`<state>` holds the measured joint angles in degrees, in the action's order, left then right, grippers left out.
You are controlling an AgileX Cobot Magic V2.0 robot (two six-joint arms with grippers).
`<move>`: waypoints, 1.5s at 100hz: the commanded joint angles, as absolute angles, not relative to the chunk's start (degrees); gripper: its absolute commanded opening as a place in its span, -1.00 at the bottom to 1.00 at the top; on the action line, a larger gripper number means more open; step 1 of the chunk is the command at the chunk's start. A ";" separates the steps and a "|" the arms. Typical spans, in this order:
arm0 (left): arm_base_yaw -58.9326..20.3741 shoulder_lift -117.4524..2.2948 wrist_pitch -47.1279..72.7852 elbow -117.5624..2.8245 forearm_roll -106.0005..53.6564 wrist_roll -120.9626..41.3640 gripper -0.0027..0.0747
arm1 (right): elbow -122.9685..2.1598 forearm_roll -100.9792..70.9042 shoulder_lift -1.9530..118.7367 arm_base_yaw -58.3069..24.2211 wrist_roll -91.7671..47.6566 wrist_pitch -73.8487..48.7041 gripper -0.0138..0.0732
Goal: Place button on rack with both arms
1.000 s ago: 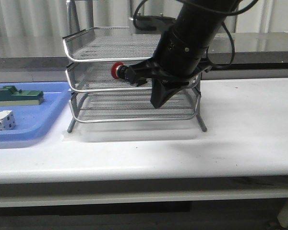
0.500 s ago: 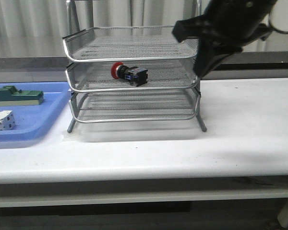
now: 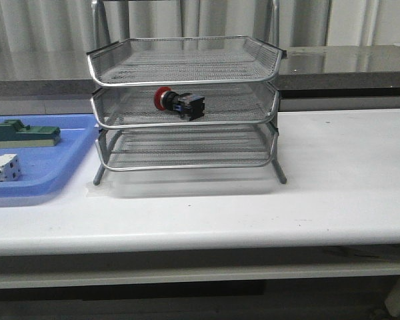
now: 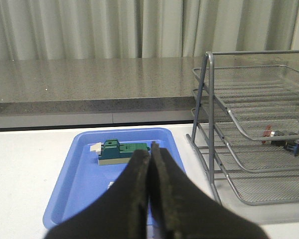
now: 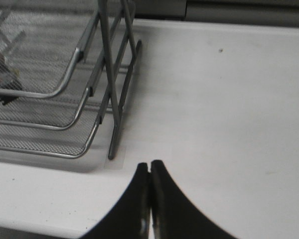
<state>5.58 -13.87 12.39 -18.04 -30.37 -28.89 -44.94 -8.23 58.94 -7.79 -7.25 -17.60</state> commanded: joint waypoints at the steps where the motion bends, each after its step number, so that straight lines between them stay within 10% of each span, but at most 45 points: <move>1: 5.76 -14.54 8.41 -19.79 -31.06 -28.81 -0.98 | -43.39 -8.00 52.72 -7.36 -7.46 -11.01 -0.82; 54: 5.76 -14.54 8.41 -19.79 -31.06 -28.81 -0.98 | -29.66 -7.93 25.74 -7.36 -7.46 -9.80 -0.82; 150: 5.76 -14.54 8.41 -19.79 -31.06 -28.81 -0.98 | -20.16 -3.72 14.14 -7.24 -4.60 -7.79 -0.82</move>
<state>5.58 -13.87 12.39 -18.04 -30.37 -28.89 -21.53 -5.81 17.29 -7.75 -6.62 -12.74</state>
